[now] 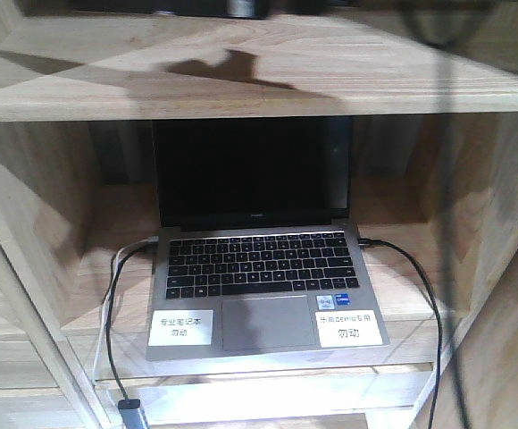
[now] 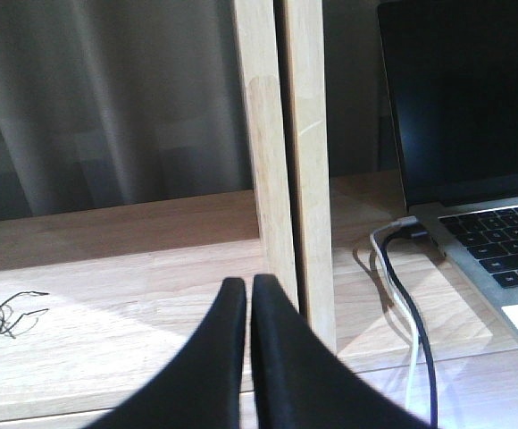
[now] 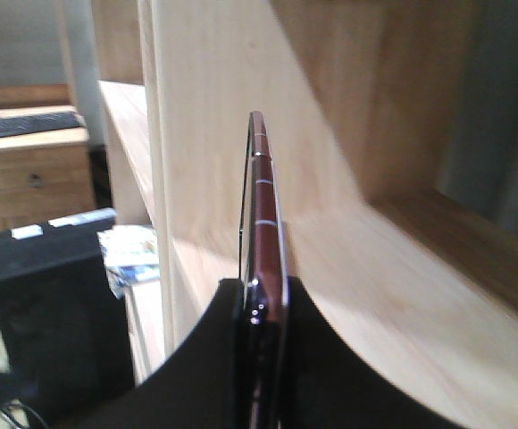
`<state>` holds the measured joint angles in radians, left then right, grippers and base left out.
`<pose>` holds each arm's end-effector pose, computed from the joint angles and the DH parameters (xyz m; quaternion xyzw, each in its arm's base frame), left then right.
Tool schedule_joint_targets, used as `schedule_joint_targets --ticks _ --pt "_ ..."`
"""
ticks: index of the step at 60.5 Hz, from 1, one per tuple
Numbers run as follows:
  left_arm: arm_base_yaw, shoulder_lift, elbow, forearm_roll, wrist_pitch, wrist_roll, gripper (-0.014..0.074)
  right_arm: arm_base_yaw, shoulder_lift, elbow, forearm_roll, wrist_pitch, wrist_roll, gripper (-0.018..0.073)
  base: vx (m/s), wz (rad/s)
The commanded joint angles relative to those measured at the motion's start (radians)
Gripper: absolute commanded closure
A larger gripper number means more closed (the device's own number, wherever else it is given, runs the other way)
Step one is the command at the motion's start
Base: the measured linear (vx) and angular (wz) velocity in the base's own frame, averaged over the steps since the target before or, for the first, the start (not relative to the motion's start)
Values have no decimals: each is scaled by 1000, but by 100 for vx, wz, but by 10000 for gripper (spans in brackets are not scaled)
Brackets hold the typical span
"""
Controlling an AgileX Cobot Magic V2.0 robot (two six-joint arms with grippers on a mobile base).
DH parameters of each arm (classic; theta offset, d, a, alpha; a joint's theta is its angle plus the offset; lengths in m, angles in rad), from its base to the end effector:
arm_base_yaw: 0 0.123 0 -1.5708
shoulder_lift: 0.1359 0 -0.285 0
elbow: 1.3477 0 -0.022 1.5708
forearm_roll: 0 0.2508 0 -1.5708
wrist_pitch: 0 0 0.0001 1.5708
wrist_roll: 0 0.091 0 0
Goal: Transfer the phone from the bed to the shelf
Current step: 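Raise the right gripper with the phone above the upper shelf board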
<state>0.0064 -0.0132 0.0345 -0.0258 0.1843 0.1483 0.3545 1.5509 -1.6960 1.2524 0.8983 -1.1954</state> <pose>0.0563 -0.0001 0.1855 0.0451 0.7463 0.0411 0.6628 0.2881 0.1788 0.4766 -0.4185 0.6102 0.3775 0.5568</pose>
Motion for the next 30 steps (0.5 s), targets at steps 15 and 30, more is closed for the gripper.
schedule_joint_targets --ticks 15,30 --pt "-6 -11 -22 -9 -73 -6 595 79 206 -221 75 -175 49 561 0 0" --pt "-6 -11 -22 -9 -73 -6 595 114 328 -287 78 -251 85 561 0 0"
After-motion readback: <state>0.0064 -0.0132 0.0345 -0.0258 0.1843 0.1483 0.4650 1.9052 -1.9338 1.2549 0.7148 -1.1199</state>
